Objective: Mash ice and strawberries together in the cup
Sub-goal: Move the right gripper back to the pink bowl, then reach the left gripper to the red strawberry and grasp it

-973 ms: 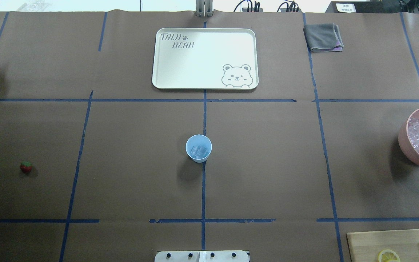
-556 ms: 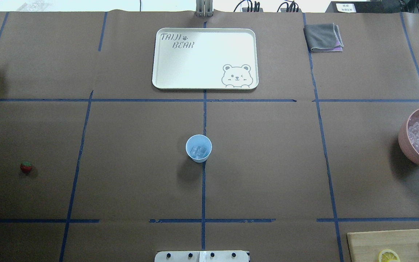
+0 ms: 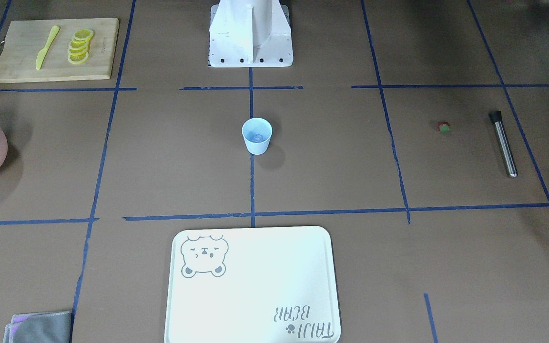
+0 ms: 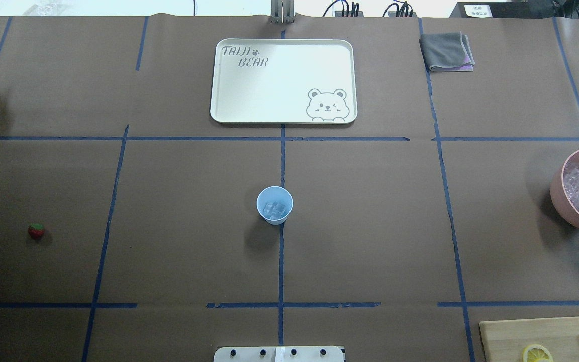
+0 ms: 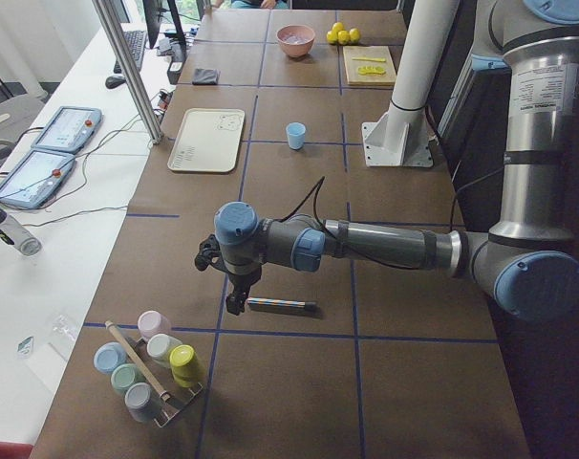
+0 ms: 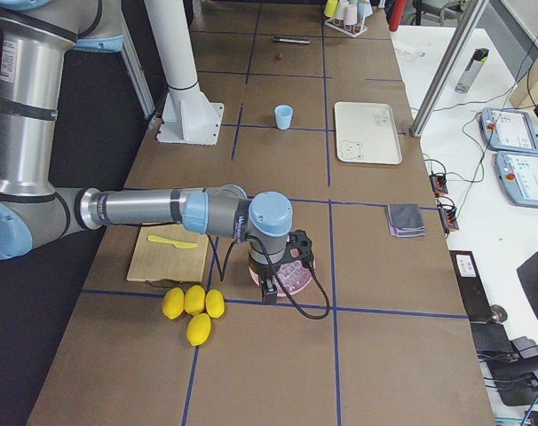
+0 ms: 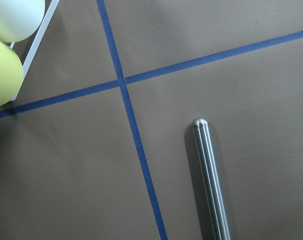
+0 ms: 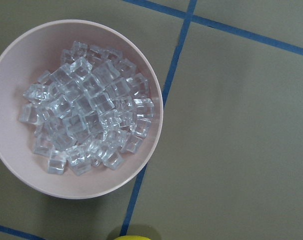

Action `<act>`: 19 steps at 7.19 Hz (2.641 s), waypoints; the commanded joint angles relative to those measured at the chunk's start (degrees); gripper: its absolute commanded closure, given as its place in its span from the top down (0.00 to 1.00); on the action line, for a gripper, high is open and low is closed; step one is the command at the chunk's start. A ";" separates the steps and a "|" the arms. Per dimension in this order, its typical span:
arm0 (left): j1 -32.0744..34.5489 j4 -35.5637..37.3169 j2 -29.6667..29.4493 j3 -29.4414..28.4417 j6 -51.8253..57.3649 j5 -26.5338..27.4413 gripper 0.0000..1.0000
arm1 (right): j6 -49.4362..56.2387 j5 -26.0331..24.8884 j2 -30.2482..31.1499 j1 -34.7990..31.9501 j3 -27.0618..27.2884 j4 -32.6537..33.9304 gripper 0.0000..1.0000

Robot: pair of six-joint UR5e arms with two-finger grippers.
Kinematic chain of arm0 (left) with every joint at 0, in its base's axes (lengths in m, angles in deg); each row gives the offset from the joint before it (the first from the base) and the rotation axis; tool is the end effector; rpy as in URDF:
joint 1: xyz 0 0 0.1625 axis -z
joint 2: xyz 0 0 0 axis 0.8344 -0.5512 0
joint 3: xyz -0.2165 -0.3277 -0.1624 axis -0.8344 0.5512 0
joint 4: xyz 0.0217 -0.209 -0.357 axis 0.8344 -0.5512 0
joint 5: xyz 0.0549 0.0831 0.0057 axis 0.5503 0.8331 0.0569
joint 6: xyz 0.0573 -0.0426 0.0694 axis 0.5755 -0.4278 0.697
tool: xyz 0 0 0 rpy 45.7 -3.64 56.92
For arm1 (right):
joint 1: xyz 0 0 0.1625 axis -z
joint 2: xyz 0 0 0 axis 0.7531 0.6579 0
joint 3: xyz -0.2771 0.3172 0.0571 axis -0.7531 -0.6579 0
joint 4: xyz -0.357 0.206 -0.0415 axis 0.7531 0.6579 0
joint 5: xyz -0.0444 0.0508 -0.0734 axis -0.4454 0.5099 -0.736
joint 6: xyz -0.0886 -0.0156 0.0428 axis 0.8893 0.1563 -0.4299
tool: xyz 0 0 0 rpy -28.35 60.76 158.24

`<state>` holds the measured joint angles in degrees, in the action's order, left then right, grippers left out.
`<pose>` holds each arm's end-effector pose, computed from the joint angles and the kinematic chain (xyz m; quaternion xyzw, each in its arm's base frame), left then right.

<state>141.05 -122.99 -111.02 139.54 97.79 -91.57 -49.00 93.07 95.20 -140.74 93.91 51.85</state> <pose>-0.0145 -0.4942 0.6035 0.0920 0.3858 0.1450 0.9065 0.0788 -0.3853 0.6271 0.0243 -0.3641 -0.1326 0.9216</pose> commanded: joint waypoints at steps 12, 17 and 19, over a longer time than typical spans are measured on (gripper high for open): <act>-28.12 -22.38 10.85 16.30 -47.66 12.42 1.00 | -1.33 0.06 0.27 -0.32 -0.30 -0.60 0.98; -39.49 -30.38 11.22 11.41 -57.88 19.74 1.00 | -1.33 0.06 0.27 -0.32 -0.47 -0.60 0.99; -41.15 -36.47 10.25 6.03 -59.90 20.09 1.00 | -1.33 0.06 0.36 -0.32 -0.47 -0.69 0.99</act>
<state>101.12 -156.51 -100.30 148.26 39.07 -71.71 -50.33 93.12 95.49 -141.06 93.44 51.22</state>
